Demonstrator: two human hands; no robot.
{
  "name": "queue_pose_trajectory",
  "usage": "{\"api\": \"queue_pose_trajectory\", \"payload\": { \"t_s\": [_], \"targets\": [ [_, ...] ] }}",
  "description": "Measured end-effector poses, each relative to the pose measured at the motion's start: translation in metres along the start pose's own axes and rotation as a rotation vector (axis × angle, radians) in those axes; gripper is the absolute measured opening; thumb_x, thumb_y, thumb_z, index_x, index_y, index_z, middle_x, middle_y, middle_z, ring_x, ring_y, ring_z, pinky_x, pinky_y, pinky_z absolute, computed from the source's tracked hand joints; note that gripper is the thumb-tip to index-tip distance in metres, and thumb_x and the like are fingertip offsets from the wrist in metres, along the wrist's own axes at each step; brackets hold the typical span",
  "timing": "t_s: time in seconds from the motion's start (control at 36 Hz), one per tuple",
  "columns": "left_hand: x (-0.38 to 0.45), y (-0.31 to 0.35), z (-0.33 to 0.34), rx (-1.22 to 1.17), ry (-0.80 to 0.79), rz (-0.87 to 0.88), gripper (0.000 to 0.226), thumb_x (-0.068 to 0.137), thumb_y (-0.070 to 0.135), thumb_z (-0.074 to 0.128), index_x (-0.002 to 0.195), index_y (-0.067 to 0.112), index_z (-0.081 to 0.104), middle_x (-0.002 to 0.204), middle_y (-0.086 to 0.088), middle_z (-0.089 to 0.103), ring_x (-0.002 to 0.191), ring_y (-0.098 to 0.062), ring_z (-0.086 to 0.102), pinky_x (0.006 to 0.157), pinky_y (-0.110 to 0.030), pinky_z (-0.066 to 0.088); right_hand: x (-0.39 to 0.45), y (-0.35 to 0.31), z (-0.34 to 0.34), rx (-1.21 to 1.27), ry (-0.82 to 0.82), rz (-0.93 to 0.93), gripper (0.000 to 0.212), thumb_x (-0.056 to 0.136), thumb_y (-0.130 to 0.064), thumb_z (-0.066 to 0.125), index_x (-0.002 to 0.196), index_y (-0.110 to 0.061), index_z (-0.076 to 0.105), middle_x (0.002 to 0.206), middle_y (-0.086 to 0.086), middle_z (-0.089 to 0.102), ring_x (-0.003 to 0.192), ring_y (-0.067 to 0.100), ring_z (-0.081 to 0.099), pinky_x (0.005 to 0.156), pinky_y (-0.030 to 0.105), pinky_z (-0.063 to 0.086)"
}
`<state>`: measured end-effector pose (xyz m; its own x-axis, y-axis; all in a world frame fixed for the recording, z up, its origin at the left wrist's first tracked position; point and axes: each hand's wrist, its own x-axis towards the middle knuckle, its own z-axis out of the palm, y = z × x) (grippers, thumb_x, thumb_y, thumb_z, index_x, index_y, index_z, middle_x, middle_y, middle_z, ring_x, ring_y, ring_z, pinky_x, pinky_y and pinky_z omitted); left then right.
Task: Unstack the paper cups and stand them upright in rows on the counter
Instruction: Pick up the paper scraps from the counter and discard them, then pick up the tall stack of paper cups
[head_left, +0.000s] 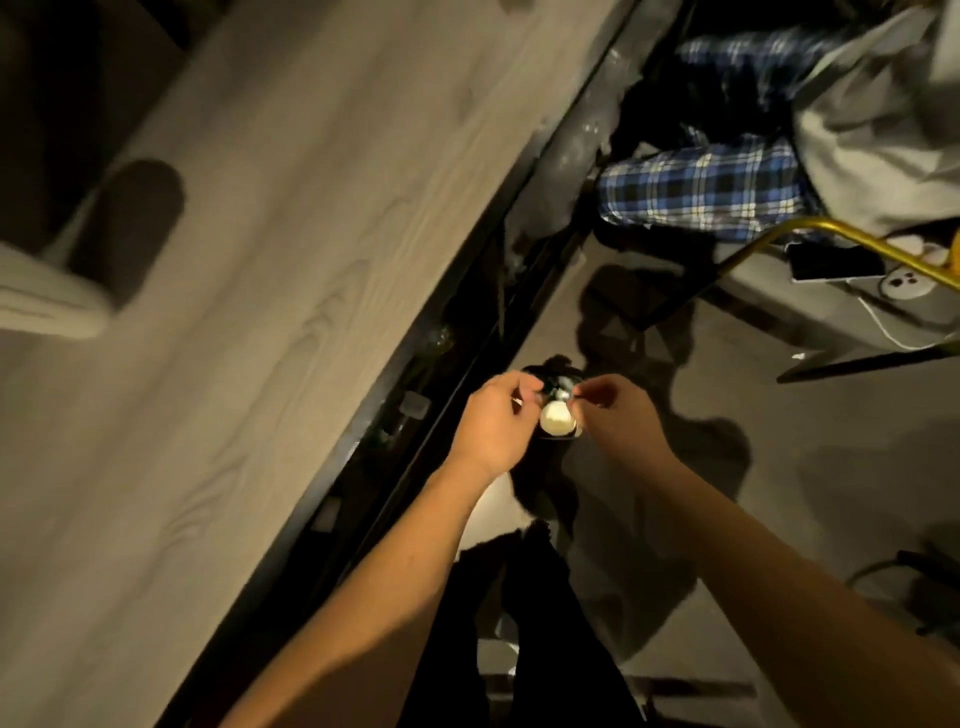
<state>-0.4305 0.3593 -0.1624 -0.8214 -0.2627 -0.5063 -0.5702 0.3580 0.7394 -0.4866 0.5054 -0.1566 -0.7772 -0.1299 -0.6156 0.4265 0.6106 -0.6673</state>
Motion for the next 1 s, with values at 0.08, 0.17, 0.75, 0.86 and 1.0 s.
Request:
{"api": "queue_pose_trajectory", "payload": {
  "t_s": [0.08,0.17,0.75,0.86,1.0],
  "targets": [
    [-0.033,0.007,-0.034,-0.084,0.012,0.030,0.021,0.098,0.021,0.052,0.114,0.017,0.066,0.108,0.003,0.068,0.100,-0.011,0.062,0.090,-0.019,0.047,-0.037,-0.031,0.014,0.025,-0.039,-0.084,0.014,0.092,-0.010,0.070,0.104,-0.015,0.065,0.088,-0.004,0.064,0.079,0.011,0.061,0.060,0.015,0.044],
    [-0.073,0.008,-0.075,-0.158,0.078,0.058,0.018,0.097,0.021,0.054,0.108,0.023,0.067,0.100,0.004,0.071,0.092,-0.011,0.066,0.084,-0.018,0.050,-0.077,-0.064,0.033,0.041,-0.079,-0.153,0.013,0.089,-0.012,0.074,0.097,-0.019,0.068,0.083,0.001,0.069,0.070,0.013,0.063,0.058,0.022,0.050],
    [-0.203,-0.021,-0.344,-0.250,0.623,0.148,0.033,0.095,0.022,0.057,0.128,0.022,0.058,0.123,0.005,0.062,0.095,0.001,0.059,0.075,-0.010,0.045,-0.243,-0.296,0.167,-0.043,-0.327,-0.642,0.016,0.088,-0.018,0.075,0.101,-0.024,0.068,0.096,-0.002,0.073,0.091,0.019,0.069,0.083,0.043,0.057],
    [-0.195,-0.006,-0.370,-0.161,0.798,0.131,0.063,0.091,0.031,0.062,0.147,0.017,0.037,0.146,-0.004,0.042,0.131,-0.016,0.041,0.108,-0.036,0.039,-0.229,-0.325,0.174,-0.046,-0.366,-0.641,0.020,0.090,-0.017,0.074,0.108,-0.021,0.067,0.099,-0.002,0.072,0.093,0.013,0.069,0.088,0.032,0.057],
    [-0.175,0.019,-0.397,-0.177,1.020,0.093,0.090,0.082,0.036,0.072,0.152,0.018,0.018,0.155,-0.004,0.024,0.143,-0.021,0.016,0.109,-0.031,0.021,-0.197,-0.360,0.183,-0.057,-0.463,-0.680,0.027,0.091,-0.014,0.072,0.116,-0.019,0.064,0.108,-0.004,0.069,0.093,0.006,0.067,0.070,0.011,0.051]
  ]
}}
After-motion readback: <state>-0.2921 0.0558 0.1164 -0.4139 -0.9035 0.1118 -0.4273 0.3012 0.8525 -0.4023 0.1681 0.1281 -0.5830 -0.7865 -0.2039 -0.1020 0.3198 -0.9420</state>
